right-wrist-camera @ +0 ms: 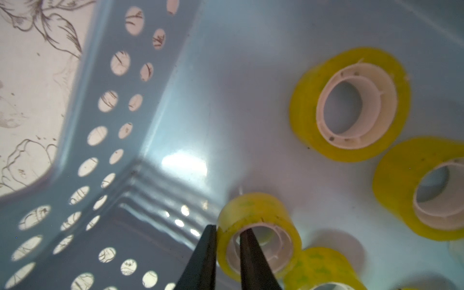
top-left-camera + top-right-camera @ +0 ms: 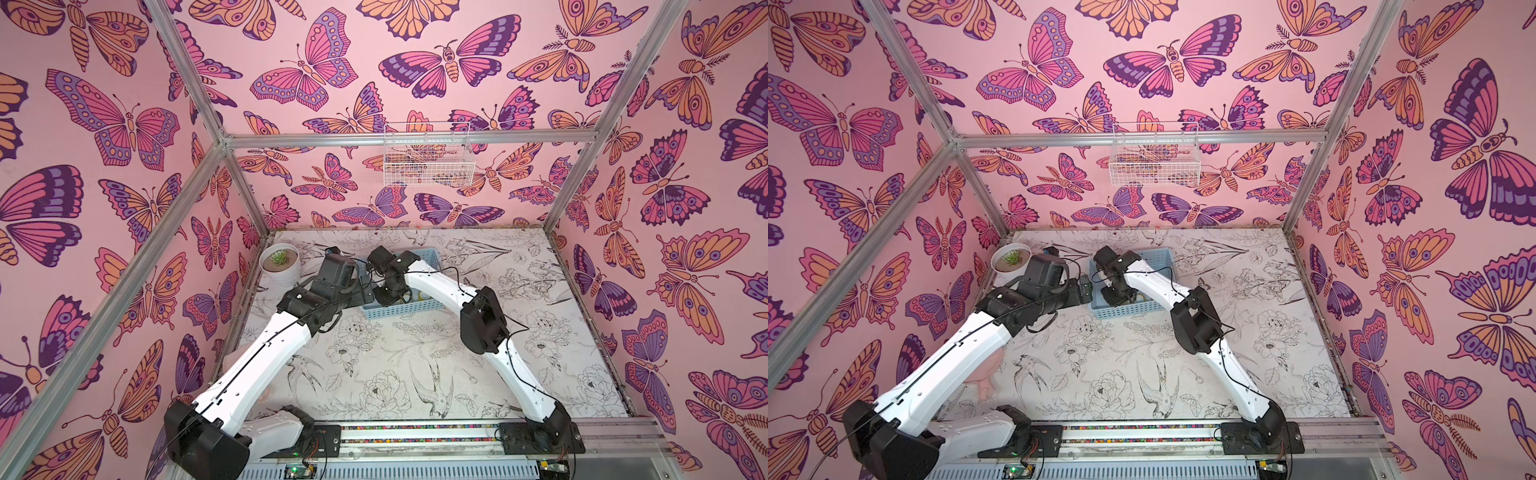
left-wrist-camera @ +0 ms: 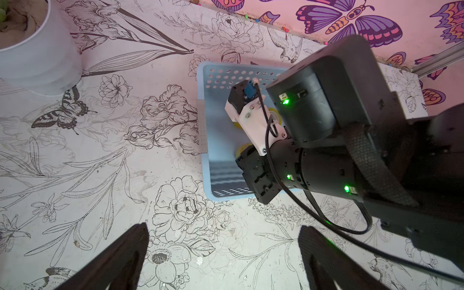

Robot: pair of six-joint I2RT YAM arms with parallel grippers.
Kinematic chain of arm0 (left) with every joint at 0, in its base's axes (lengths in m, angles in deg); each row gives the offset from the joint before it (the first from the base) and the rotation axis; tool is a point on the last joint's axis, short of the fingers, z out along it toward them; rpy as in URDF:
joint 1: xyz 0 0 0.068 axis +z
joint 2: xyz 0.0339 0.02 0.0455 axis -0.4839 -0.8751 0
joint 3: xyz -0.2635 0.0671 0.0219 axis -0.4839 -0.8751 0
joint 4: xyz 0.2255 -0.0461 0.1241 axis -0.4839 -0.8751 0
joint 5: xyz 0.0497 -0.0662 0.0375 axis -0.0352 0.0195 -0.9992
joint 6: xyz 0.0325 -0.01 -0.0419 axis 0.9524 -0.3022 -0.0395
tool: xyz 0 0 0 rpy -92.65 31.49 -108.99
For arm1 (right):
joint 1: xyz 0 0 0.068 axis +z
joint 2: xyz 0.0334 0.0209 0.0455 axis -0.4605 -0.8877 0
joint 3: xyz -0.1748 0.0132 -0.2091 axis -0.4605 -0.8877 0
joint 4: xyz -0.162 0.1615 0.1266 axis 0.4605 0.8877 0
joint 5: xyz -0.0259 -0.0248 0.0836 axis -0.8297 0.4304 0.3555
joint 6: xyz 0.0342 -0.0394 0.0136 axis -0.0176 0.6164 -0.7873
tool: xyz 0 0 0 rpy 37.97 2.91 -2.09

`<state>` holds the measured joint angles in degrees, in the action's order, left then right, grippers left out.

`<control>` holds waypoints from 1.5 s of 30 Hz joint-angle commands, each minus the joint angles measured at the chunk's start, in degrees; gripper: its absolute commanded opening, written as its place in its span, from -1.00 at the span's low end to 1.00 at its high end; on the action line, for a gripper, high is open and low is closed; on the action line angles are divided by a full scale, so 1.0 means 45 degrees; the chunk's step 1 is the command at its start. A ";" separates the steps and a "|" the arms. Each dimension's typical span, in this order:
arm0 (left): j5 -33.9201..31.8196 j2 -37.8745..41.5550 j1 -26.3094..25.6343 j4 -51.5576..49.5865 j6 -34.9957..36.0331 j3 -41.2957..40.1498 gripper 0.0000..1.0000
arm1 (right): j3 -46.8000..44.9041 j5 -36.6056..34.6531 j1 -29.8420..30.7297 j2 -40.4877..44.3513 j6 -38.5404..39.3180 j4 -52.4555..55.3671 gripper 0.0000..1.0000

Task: Put the transparent tape into the storage box
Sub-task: Place the tape in the storage box, then reset both arms

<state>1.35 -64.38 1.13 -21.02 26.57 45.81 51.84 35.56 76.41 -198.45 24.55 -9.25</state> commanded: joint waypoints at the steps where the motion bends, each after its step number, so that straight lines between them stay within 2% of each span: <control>1: 0.0127 -0.0137 0.0106 0.0067 0.0218 0.0134 1.00 | 0.0553 -0.0204 -0.0072 0.0081 0.0071 0.0723 -0.46; 18: 0.0029 -0.0239 0.0146 0.0262 0.0296 0.0154 1.00 | 0.1342 -0.0215 -0.0204 0.0746 -0.0165 0.0754 -0.36; 24: -0.0145 -0.0209 0.0204 0.0304 0.0430 0.0222 1.00 | 0.1304 -0.0360 -0.0369 0.1421 -0.0289 0.0734 -0.24; 26: -0.0166 -0.0230 0.0261 0.0306 0.0539 0.0285 1.00 | 0.1158 -0.0399 -0.0435 0.1752 -0.0385 0.0687 -0.14; 28: -0.0203 -0.0272 0.0319 0.0298 0.0637 0.0329 1.00 | 0.0861 -0.0531 -0.0495 0.2194 -0.0459 0.0546 0.08; 31: -0.0283 -0.0371 0.0465 0.0309 0.0798 0.0422 1.00 | 0.0341 -0.0653 -0.0656 0.2969 -0.0606 0.0390 0.48; 34: -0.0336 -0.0511 0.0626 0.0308 0.1008 0.0523 1.00 | -0.0433 -0.0782 -0.0939 0.3854 -0.0789 0.0196 0.99; 41: -0.0999 -0.0709 0.1072 0.0385 0.1346 0.0581 1.00 | -0.2936 -0.1498 -0.1722 0.6161 -0.1234 -0.0396 0.98; 45: -0.1709 -0.0933 0.1285 0.0547 0.1571 0.0498 1.00 | -0.4287 -0.2645 -0.2283 0.7326 -0.1864 -0.0476 0.98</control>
<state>-2.69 -67.46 6.07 -19.35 31.86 47.36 35.25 28.56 67.60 -168.46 18.91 -11.22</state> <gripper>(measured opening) 0.998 0.988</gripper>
